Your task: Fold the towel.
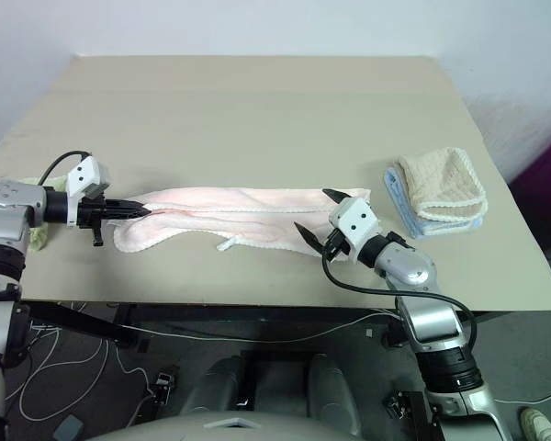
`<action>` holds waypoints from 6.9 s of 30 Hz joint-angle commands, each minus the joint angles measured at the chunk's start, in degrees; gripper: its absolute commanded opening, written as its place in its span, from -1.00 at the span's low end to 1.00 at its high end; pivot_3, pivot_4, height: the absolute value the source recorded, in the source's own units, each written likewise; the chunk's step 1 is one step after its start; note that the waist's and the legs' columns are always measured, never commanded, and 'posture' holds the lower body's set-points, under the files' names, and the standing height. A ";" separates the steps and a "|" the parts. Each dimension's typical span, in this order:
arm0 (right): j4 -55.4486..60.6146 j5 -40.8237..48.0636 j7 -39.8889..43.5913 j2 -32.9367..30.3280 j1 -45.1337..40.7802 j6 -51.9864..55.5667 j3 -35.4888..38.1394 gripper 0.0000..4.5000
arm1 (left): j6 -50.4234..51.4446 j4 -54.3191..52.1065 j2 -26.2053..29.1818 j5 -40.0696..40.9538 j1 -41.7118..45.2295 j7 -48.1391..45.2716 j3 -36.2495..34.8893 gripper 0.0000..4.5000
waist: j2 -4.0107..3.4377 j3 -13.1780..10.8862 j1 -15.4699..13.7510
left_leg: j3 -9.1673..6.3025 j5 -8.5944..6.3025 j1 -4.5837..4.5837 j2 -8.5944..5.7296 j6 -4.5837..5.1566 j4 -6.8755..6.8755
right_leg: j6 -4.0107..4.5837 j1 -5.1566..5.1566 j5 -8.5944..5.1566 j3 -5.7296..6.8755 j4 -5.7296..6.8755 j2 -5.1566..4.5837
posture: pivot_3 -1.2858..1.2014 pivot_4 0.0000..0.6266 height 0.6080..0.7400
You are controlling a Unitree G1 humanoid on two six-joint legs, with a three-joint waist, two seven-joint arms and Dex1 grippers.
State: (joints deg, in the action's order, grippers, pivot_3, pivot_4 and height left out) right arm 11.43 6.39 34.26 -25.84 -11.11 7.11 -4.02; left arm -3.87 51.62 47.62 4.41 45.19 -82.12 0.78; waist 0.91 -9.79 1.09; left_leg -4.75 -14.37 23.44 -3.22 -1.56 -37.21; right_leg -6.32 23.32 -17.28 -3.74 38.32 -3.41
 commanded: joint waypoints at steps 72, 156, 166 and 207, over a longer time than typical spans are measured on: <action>-42.83 -30.11 -0.53 -21.48 -25.64 -43.95 -9.31 -0.99 | -9.05 -1.07 -1.37 2.81 0.01 10.01 -5.88 -1.00 | 0.01 0.00 0.18 | 0.05 0.01 0.00 -0.01 -0.01 -0.02 | 0.00 0.04 0.00 -0.02 0.02 0.00 | 0.03 -0.52 1.00; -43.59 -9.20 21.12 -16.39 -28.03 -17.95 -3.82 -0.99 | -26.93 18.91 -1.00 -23.06 8.30 41.01 10.77 -1.00 | -0.04 -0.01 0.02 | 0.13 -0.04 0.04 -0.05 0.07 -0.03 | -0.03 0.08 0.00 -0.05 0.01 -0.09 | 0.03 -0.52 1.00; -50.32 -11.41 18.72 -14.71 -31.43 -20.85 -4.39 -0.99 | -25.32 20.93 -3.01 -25.30 10.74 47.69 11.75 -1.00 | -0.04 -0.01 0.03 | 0.13 -0.04 0.04 -0.07 0.06 -0.03 | -0.03 0.08 0.00 -0.05 0.02 -0.10 | 0.03 -0.52 1.00; 13.48 62.68 -27.14 0.29 1.20 55.54 35.04 0.94 | -19.33 2.29 -2.54 -6.68 -2.37 38.19 -3.95 0.76 | 0.00 0.03 -0.24 | 0.05 -0.04 0.07 -0.03 0.07 -0.02 | -0.02 0.07 0.00 -0.09 0.09 -0.24 | 0.03 -0.52 1.00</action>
State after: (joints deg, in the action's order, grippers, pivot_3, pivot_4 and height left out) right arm 22.85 64.98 10.06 -25.97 -9.07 62.38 29.05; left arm -22.90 54.19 44.31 -0.55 42.44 -45.49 -3.78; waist 0.92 -9.77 0.85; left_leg -4.70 -14.41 23.50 -3.25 -1.49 -37.23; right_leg -6.35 23.39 -17.28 -3.83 38.41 -3.65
